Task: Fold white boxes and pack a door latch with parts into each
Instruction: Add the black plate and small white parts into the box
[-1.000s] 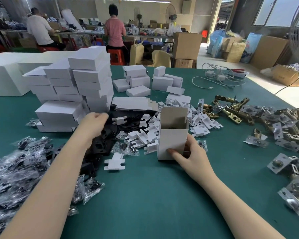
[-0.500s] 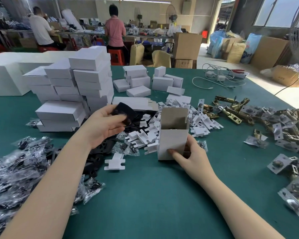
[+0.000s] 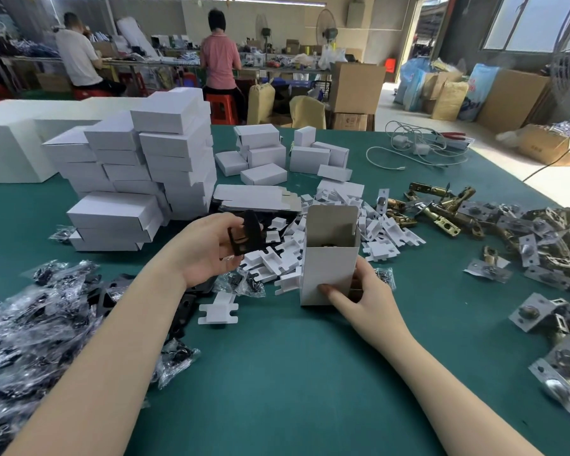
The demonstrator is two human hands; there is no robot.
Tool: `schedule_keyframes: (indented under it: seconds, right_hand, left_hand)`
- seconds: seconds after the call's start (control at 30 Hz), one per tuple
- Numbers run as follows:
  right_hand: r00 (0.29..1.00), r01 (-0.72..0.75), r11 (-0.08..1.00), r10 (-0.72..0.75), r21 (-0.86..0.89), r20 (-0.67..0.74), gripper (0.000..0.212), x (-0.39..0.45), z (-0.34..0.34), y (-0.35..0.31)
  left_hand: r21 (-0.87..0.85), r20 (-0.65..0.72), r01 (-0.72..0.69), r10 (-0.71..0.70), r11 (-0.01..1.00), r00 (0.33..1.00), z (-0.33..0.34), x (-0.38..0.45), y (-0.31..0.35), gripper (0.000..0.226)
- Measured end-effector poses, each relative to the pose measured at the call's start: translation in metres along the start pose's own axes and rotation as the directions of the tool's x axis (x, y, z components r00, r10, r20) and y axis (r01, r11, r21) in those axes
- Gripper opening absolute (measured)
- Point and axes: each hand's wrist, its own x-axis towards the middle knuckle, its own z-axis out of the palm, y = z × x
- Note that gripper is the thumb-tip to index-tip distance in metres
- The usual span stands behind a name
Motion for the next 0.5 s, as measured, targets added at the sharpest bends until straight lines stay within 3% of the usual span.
schedule_keyframes:
  seconds: [0.27,0.43,0.5]
  right_hand:
    - [1.0,0.009,1.0,-0.009,-0.007,-0.002,0.049,-0.0001,0.0001,-0.0013]
    - [1.0,0.003,1.0,-0.003,-0.009,0.003,0.048,0.0,0.0,-0.0011]
    - [1.0,0.006,1.0,-0.006,-0.006,0.001,0.048,0.0001,0.0,-0.0014]
  left_hand:
    - [-0.336,0.007,0.145,-0.151,0.931,0.988,0.0046,0.0018,-0.0001,0.03]
    - [-0.361,-0.05,0.0,-0.019,0.933,0.999,0.0076,0.005,-0.0016,0.013]
    - [-0.378,-0.102,-0.075,0.04,0.923,0.994,0.0083,0.0057,-0.0028,0.02]
